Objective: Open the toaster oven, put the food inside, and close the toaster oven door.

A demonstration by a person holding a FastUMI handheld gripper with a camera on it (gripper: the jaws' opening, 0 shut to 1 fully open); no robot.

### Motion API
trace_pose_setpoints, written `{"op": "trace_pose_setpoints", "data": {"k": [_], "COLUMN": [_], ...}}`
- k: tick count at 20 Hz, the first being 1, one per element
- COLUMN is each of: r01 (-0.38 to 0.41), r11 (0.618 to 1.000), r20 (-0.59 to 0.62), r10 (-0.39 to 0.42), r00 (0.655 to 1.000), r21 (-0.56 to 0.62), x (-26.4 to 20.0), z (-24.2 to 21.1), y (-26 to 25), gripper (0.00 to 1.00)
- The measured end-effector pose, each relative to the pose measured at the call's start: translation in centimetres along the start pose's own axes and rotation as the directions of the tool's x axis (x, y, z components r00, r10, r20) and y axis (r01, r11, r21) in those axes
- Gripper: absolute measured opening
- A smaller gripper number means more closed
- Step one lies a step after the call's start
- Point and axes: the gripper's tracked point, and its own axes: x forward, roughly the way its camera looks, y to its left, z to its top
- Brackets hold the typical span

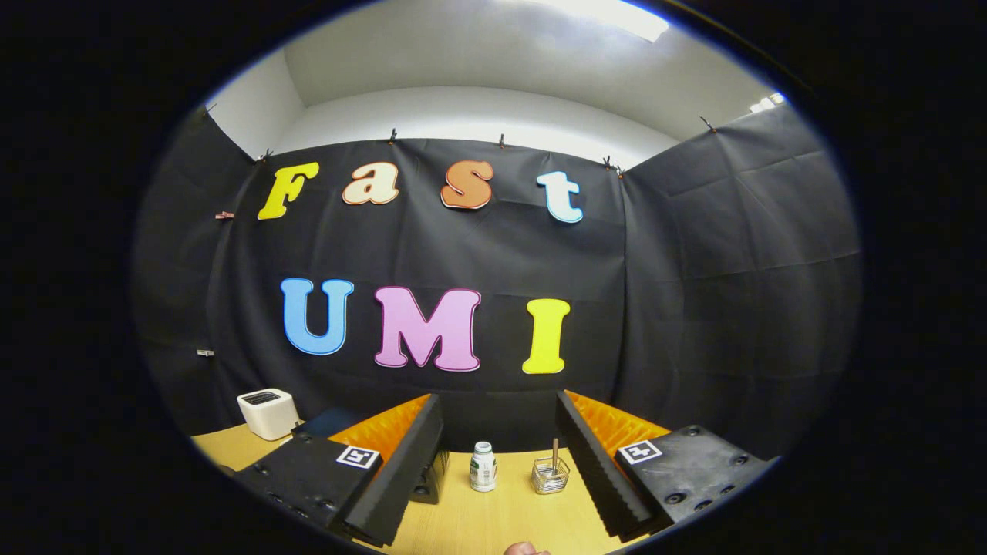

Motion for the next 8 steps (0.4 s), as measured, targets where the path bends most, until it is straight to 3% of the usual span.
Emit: {"op": "trace_pose_setpoints", "data": {"k": [8], "r01": [-0.006], "r11": [1.000], "r20": [-0.006], "r10": [0.006], "r00": [1.000], "r21": [-0.004], "x": [-0.33], "z": [-0.27], "y": [0.03], "gripper": [0.96]}}
